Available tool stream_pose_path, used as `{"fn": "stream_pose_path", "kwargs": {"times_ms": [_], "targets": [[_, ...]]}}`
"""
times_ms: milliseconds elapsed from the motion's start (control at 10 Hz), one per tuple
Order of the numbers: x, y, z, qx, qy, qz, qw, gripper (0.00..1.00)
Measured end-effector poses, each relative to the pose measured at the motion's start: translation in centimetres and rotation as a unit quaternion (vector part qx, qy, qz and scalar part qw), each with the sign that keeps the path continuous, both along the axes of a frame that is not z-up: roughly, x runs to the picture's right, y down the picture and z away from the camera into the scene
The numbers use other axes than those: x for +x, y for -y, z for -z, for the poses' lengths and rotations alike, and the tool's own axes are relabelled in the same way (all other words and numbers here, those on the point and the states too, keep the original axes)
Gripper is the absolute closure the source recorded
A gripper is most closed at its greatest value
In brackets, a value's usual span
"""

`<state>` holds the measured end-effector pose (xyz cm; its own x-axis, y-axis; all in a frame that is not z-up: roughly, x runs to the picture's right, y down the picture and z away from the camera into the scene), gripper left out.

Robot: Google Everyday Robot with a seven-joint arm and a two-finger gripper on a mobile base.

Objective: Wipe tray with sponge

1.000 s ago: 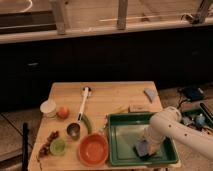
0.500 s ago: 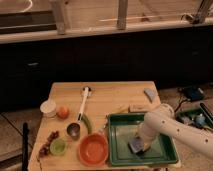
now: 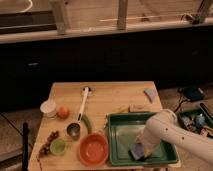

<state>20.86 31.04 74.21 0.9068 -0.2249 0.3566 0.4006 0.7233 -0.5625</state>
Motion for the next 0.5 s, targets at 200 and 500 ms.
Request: {"fn": "stream_pose_path", "kwargs": {"times_ms": [200,500], "targets": [[2.4,0.6,-0.6,0.003,-0.028,-0.011,0.9995,1.0],[2.9,1.9,-2.6,0.006,-0.031,-0.019,0.9993,1.0]]}}
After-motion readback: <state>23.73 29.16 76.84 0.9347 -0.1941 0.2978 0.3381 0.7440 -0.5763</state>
